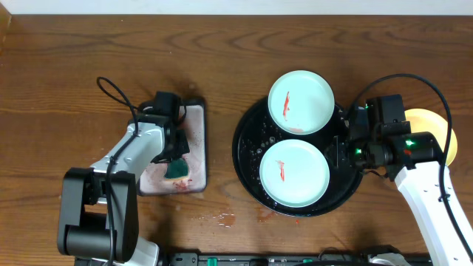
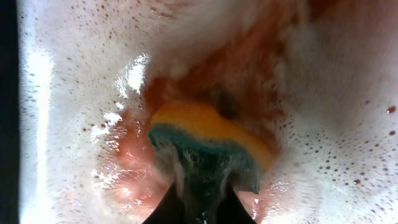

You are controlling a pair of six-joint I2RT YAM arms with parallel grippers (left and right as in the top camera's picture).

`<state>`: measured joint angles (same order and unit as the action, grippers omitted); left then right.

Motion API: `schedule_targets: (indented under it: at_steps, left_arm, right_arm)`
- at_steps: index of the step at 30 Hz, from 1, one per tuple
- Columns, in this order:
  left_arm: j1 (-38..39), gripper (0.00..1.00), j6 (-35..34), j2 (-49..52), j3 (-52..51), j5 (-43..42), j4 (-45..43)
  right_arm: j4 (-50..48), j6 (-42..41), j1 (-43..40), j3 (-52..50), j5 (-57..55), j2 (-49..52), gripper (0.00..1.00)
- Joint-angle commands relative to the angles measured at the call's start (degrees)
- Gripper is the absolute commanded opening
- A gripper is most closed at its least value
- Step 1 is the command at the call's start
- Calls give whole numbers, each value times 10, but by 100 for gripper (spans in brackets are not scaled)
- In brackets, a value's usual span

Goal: Clean dirty plates on tray and stack at the side
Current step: 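Dip the sponge in the soapy tray with the left gripper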

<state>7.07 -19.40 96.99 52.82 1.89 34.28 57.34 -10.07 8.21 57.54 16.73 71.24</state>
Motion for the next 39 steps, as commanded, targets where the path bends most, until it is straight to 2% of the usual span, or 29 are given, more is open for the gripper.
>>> schedule_targets:
  at_steps: [1, 2, 3, 5, 8, 10, 13, 19, 21, 24, 28, 34, 39]
  left_arm:
    - [2, 10, 1, -9, 22, -19, 23]
    - [2, 32, 1, -19, 32, -19, 35]
    - [2, 70, 1, -30, 42, -19, 52]
    - [2, 77, 1, -51, 55, -26, 78]
    - [3, 78, 0, -86, 57, -30, 112]
    - [4, 77, -10, -94, 56, -30, 135]
    - [4, 69, -19, -91, 38, -30, 138]
    - [4, 54, -23, -63, -49, -45, 41]
    - [4, 41, -23, -54, -69, -45, 15]
    - [4, 8, -23, -49, -72, -46, 15]
    - [3, 7, -23, -63, -47, -47, 44]
    - [4, 7, -19, -96, 56, -51, 147]
    - [5, 8, -5, -120, 144, -110, 220]
  right_arm:
    - [3, -6, 5, -2, 1, -1, 28]
    - [6, -6, 5, -2, 1, -1, 27]
    - [11, -6, 5, -2, 1, -1, 27]
    - [20, -6, 5, -2, 0, -1, 27]
    - [30, -6, 5, -3, -6, -1, 27]
    - [29, -10, 5, -7, -22, -1, 28]
    - [17, -49, 5, -26, -74, -1, 29]
    - [-55, -73, 5, -86, -85, -1, 29]
    - [-70, -72, 5, -96, -83, -1, 29]
    - [-82, -70, 5, -97, -83, -1, 29]
    - [-97, -70, 5, -98, -84, -1, 29]
    - [-141, -71, -5, -123, -85, 9, 29]
    - [-156, -71, -20, -137, -83, 45, 28]
